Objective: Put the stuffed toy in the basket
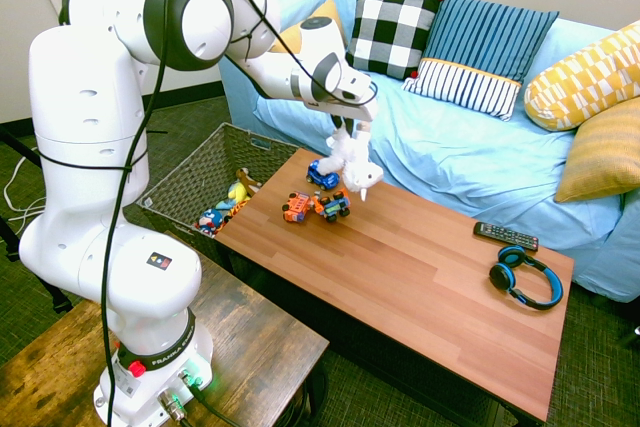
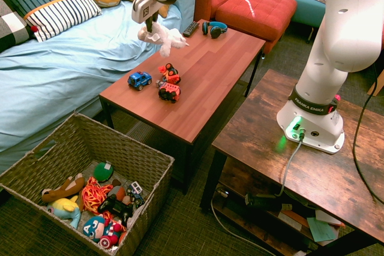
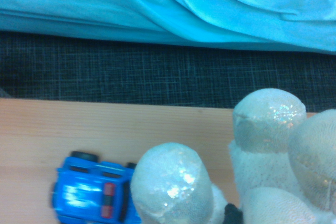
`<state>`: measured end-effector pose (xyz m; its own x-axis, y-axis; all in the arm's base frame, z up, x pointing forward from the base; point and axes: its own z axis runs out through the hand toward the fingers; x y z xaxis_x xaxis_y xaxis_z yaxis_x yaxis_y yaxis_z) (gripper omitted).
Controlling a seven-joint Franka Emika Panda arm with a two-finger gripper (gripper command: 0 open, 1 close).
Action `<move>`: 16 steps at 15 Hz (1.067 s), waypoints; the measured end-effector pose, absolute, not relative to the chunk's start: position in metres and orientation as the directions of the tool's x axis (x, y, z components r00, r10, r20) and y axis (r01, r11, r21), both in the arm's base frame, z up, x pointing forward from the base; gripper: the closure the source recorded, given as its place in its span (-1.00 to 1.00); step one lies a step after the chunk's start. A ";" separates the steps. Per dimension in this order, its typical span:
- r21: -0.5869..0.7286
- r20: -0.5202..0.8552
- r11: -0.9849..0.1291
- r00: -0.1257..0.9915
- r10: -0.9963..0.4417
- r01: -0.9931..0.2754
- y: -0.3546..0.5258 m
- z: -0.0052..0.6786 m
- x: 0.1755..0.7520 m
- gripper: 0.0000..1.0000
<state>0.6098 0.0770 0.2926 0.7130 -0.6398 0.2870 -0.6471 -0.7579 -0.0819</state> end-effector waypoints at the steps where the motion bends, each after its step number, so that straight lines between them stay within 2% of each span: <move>1: -0.085 0.286 -0.757 0.712 -0.641 -0.647 0.103 0.290 0.608 1.00; 5: -0.093 0.300 -0.783 0.732 -0.612 -0.616 0.184 0.278 0.614 1.00; 7: -0.091 0.303 -0.787 0.735 -0.606 -0.611 0.190 0.277 0.613 1.00; 11: -0.156 0.284 -0.784 0.733 -0.618 -0.601 0.267 0.270 0.608 1.00; 16: -0.226 0.190 -0.762 0.740 -0.645 -0.607 0.385 0.194 0.605 1.00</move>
<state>0.6048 0.3850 0.1936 0.7398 -0.6454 0.1902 -0.6066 -0.7621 -0.2264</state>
